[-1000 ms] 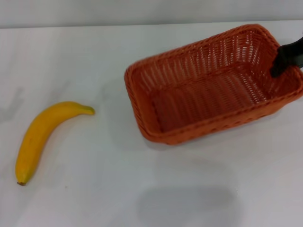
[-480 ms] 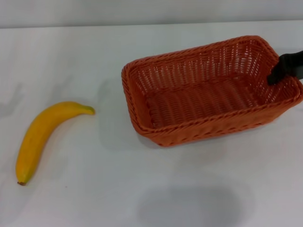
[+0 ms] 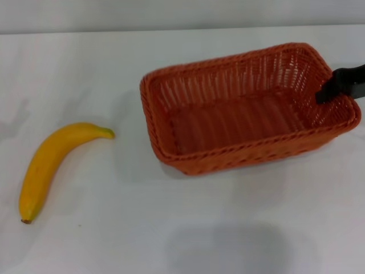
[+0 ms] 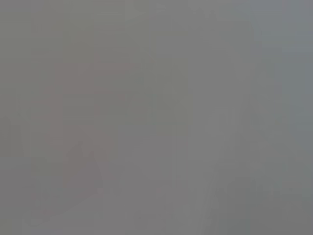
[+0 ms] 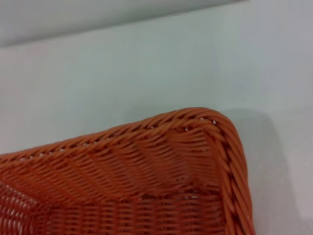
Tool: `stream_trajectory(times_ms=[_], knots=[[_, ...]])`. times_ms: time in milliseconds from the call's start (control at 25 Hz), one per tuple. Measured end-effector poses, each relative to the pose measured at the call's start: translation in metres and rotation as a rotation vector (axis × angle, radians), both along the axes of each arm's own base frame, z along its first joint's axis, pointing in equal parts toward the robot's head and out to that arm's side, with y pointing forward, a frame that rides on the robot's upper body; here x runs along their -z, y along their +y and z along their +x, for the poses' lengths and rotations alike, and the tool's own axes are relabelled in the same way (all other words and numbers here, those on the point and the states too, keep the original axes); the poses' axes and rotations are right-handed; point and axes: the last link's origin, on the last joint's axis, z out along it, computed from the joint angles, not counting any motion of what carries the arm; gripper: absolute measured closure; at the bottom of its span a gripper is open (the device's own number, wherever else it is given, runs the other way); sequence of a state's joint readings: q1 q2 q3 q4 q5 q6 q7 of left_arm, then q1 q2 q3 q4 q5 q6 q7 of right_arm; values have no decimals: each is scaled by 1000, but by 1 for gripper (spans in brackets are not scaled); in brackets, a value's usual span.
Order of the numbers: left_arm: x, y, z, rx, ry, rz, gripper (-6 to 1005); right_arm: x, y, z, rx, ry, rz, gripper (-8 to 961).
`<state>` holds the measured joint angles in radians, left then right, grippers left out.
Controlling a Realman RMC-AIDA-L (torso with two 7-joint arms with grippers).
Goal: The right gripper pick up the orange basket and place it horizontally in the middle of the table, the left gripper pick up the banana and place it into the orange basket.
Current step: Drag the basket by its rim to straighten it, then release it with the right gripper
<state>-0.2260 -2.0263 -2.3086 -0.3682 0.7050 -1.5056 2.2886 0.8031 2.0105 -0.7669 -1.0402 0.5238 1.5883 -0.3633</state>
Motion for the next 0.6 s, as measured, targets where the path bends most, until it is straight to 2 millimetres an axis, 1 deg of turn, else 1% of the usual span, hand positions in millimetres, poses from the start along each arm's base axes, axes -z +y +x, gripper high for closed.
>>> stream_trajectory(times_ms=[120, 360, 600], knots=[[0, 0, 0, 0, 0, 0, 110, -4, -4, 3, -15, 47, 24, 801], [0, 1, 1, 2, 0, 1, 110, -4, -12, 10, -44, 109, 32, 800], [2, 0, 3, 14, -5, 0, 110, 2, -15, 13, -93, 67, 5, 799]])
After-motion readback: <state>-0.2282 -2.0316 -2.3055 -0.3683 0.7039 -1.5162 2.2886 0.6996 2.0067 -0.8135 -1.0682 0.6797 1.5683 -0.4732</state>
